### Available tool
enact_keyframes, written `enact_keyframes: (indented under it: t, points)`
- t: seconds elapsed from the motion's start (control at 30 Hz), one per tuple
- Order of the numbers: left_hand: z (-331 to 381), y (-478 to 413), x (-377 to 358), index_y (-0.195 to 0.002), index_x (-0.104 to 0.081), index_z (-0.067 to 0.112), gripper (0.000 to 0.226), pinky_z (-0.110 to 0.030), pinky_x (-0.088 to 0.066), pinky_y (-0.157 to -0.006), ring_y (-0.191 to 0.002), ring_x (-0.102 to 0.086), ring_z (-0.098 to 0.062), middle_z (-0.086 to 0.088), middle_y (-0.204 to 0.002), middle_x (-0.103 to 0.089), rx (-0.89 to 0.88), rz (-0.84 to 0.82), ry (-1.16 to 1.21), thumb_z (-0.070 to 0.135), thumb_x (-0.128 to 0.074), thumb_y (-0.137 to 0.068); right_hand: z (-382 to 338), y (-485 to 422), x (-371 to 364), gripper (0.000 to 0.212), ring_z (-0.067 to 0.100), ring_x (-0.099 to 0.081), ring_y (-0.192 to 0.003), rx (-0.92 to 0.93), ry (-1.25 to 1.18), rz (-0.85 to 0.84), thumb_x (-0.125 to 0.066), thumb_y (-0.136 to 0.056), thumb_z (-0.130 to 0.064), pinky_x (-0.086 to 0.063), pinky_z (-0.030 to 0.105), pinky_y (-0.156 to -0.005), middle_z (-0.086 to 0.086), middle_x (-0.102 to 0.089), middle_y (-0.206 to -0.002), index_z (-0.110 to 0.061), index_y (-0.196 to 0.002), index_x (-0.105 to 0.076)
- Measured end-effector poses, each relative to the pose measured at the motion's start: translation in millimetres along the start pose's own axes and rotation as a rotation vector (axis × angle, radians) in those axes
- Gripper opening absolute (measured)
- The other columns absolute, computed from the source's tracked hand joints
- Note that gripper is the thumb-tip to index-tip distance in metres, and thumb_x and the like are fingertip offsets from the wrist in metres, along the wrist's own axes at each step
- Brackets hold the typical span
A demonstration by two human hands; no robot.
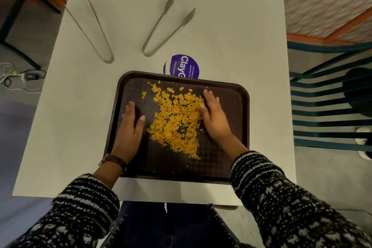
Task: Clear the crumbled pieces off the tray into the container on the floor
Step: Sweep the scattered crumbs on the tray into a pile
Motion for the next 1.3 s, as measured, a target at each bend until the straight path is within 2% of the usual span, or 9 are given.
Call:
enact_keyframes:
  t: [0.1, 0.27, 0.37, 0.6, 0.7, 0.87, 1.07, 1.2, 1.3]
  points:
    - [2.5, -2.7, -2.3, -0.15, -0.01, 0.018, 0.058, -0.029, -0.006, -0.11, -0.146, -0.003, -0.026, -0.006, -0.158, -0.009, -0.005, 0.006, 0.009, 0.026, -0.037, -0.099, 5.1, -6.8, 11.0, 0.057, 0.018, -0.007, -0.147, -0.066, -0.021, 0.128, -0.036, -0.099, -0.039, -0.005, 0.039, -0.121, 0.006, -0.021, -0.157, -0.015, -0.149, -0.024]
    - [4.7, -19.4, -5.3, -0.15, -0.009, 0.017, 0.06, -0.032, -0.005, -0.113, -0.146, -0.001, -0.027, -0.007, -0.159, -0.008, -0.015, 0.003, -0.009, 0.028, -0.038, -0.098, -18.4, -12.8, -1.6, 0.061, 0.007, 0.006, -0.139, 0.026, 0.052, -0.104, -0.037, -0.099, -0.039, 0.002, 0.035, -0.118, -0.001, -0.014, -0.157, -0.017, -0.151, -0.014]
    - [5.8, -38.5, -6.1, -0.15, -0.004, 0.017, 0.063, -0.038, -0.003, -0.115, -0.145, 0.004, -0.026, -0.005, -0.159, -0.003, -0.021, -0.007, -0.058, 0.032, -0.037, -0.098, -26.2, -6.9, -7.5, 0.057, 0.022, -0.007, -0.145, 0.047, -0.023, -0.195, -0.043, -0.097, -0.039, -0.014, 0.034, -0.115, 0.005, -0.026, -0.155, -0.023, -0.149, -0.025]
    - [19.5, -79.0, -27.6, -0.148, 0.002, 0.006, 0.067, -0.037, 0.009, -0.116, -0.145, 0.009, -0.023, -0.011, -0.159, 0.004, -0.024, 0.006, -0.253, 0.037, -0.031, -0.098, -9.2, -3.7, 20.6, 0.052, 0.007, -0.01, -0.138, 0.069, -0.02, 0.044, -0.044, -0.097, -0.033, -0.01, 0.033, -0.119, -0.006, -0.029, -0.147, -0.014, -0.144, -0.035]
    - [28.1, -74.6, -44.0, -0.148, 0.003, 0.011, 0.066, -0.034, 0.011, -0.115, -0.143, 0.014, -0.017, -0.007, -0.158, 0.005, -0.121, -0.097, -0.241, 0.04, -0.029, -0.098, 7.5, -4.8, 19.5, 0.065, 0.005, -0.011, -0.142, 0.079, 0.037, 0.048, -0.035, -0.093, -0.048, 0.0, 0.028, -0.119, -0.003, -0.028, -0.152, -0.011, -0.147, -0.028]
    - [39.0, -39.0, -52.2, -0.148, 0.005, 0.021, 0.06, -0.028, 0.007, -0.109, -0.13, 0.016, -0.003, 0.015, -0.145, 0.012, -0.24, -0.347, -0.195, 0.036, -0.028, -0.1, 2.5, -8.7, -2.0, 0.064, 0.007, -0.008, -0.144, 0.049, 0.051, -0.012, -0.034, -0.094, -0.044, 0.004, 0.027, -0.118, 0.004, -0.022, -0.157, -0.012, -0.148, -0.022]
    - [27.6, -42.9, -24.2, -0.148, 0.002, 0.018, 0.063, -0.025, 0.006, -0.11, -0.133, 0.015, -0.004, 0.012, -0.15, 0.006, -0.249, -0.266, -0.196, 0.034, -0.033, -0.099, -23.5, -2.9, -25.1, 0.049, 0.012, -0.037, -0.137, 0.143, -0.073, -0.19, -0.041, -0.097, -0.037, -0.017, 0.024, -0.118, 0.004, -0.045, -0.145, -0.014, -0.14, -0.043]
    - [34.7, -68.8, -31.0, -0.149, 0.002, 0.014, 0.067, -0.031, 0.007, -0.114, -0.133, 0.013, -0.004, 0.001, -0.157, 0.006, -0.238, -0.222, -0.239, 0.039, -0.033, -0.098, -22.7, -6.0, -8.4, 0.045, 0.007, -0.044, -0.13, 0.094, -0.21, -0.039, -0.045, -0.096, -0.038, -0.022, 0.024, -0.117, 0.005, -0.054, -0.137, -0.012, -0.132, -0.053]
    - [38.9, -78.6, -51.6, -0.148, 0.004, 0.01, 0.069, -0.03, 0.01, -0.113, -0.138, 0.014, -0.009, -0.006, -0.158, 0.008, -0.239, -0.237, -0.312, 0.041, -0.032, -0.098, -20.1, -16.1, 1.2, 0.054, 0.011, -0.041, -0.134, 0.12, -0.135, 0.001, -0.042, -0.093, -0.045, -0.018, 0.024, -0.117, 0.007, -0.051, -0.14, -0.013, -0.135, -0.05]
Point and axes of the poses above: each hand's wrist, its own y-axis away from the middle knuckle, its own x-axis out of the back of the hand, z = x × y, the point moved 2 cm from there along -y, towards the middle knuckle
